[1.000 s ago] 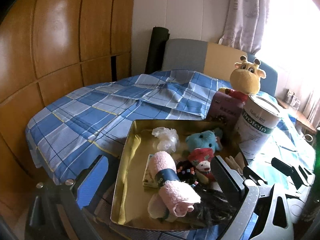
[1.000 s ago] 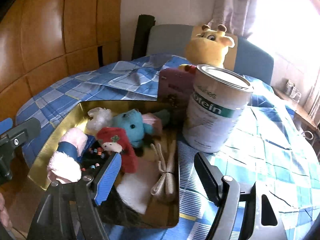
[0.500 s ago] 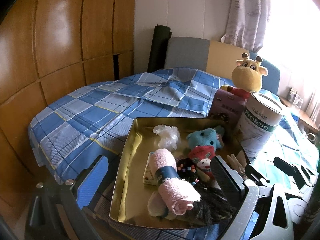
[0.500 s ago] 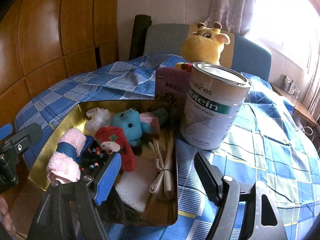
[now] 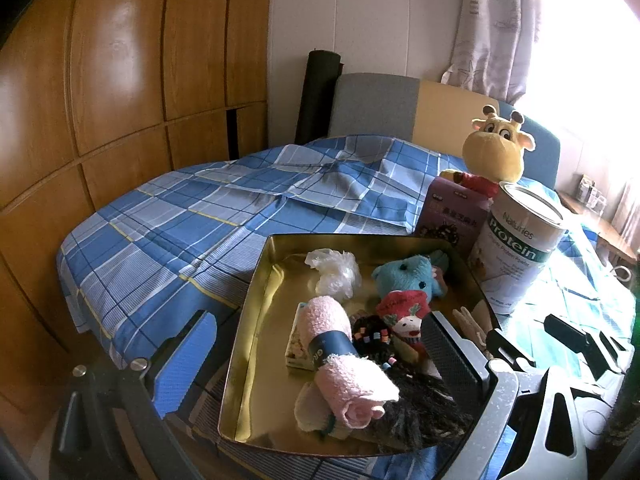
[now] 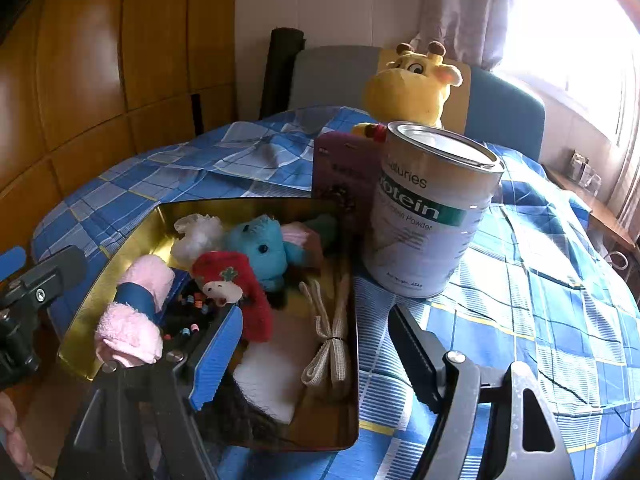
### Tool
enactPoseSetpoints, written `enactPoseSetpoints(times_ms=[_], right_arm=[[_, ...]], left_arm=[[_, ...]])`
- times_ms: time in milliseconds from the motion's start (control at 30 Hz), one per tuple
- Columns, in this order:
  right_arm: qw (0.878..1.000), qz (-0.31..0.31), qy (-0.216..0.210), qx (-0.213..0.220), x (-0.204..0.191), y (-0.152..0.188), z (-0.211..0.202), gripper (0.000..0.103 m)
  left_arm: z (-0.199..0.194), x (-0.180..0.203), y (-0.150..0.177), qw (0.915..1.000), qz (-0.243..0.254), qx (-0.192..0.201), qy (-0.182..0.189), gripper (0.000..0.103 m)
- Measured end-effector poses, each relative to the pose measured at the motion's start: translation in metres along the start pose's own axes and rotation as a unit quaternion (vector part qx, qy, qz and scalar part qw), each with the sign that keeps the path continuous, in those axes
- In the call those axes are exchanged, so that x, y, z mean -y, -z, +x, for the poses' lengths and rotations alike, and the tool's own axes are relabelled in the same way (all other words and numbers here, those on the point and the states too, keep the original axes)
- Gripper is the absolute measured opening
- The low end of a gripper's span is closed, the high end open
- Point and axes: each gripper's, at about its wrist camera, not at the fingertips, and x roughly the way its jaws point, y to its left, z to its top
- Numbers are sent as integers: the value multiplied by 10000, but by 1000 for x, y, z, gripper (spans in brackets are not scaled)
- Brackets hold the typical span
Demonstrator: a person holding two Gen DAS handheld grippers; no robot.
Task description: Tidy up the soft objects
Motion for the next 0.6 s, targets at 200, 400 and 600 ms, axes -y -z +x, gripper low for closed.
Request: enactPoseSetpoints(times_ms=[200,400,600], right_arm=[[10000,-2,2,-20,0,1,0,76],[10000,26,3,-56,0,3,2,76],[10000,34,2,-74,1,4,2,76]], left_arm=[[0,0,0,10000,-29,-20,19,103],[0,0,1,10000,-44,-29,6,103],[-2,1,3,10000,-60,-32,-47,103]])
